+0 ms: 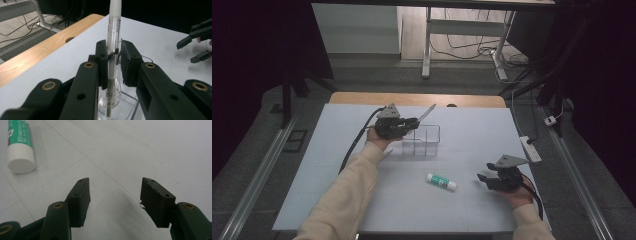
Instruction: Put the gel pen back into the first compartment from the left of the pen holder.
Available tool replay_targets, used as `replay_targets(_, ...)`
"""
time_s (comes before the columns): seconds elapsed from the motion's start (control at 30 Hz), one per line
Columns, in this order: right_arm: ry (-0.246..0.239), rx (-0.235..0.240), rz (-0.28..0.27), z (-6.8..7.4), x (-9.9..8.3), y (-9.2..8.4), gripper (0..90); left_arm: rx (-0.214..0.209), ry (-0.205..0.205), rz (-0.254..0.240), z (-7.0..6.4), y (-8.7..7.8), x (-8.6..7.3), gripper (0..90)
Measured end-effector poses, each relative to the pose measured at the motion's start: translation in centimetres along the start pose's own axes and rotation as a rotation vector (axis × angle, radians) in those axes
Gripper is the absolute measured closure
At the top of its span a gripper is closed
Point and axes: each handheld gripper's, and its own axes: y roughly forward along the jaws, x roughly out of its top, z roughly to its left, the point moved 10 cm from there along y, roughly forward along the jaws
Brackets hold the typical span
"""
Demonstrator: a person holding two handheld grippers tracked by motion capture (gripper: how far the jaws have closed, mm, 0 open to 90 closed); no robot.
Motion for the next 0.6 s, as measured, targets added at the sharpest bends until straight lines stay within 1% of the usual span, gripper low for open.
replay_targets(0.3, 0.000, 0.001, 0.000, 0.0, 0.0, 0.0, 40.5, 0.006, -0.018, -0.001, 0.3, -0.1, -0.7, 77.1)
replay_targets(0.37, 0.000, 0.001, 0.000, 0.0, 0.0, 0.0, 40.6, 0.001, -0.027, -0.004, 0.3, -0.1, -0.8, 77.1)
replay_targets(0.5, -0.001, 0.006, -0.001, 0.1, 0.0, 0.0, 40.6, 0.002, -0.032, 0.003, 0.3, 0.1, -1.4, 77.1)
replay_targets(0.6, -0.001, 0.003, 0.000, 0.0, 0.0, 0.0, 40.5, -0.001, -0.045, 0.009, 0.2, 0.0, -1.9, 76.0)
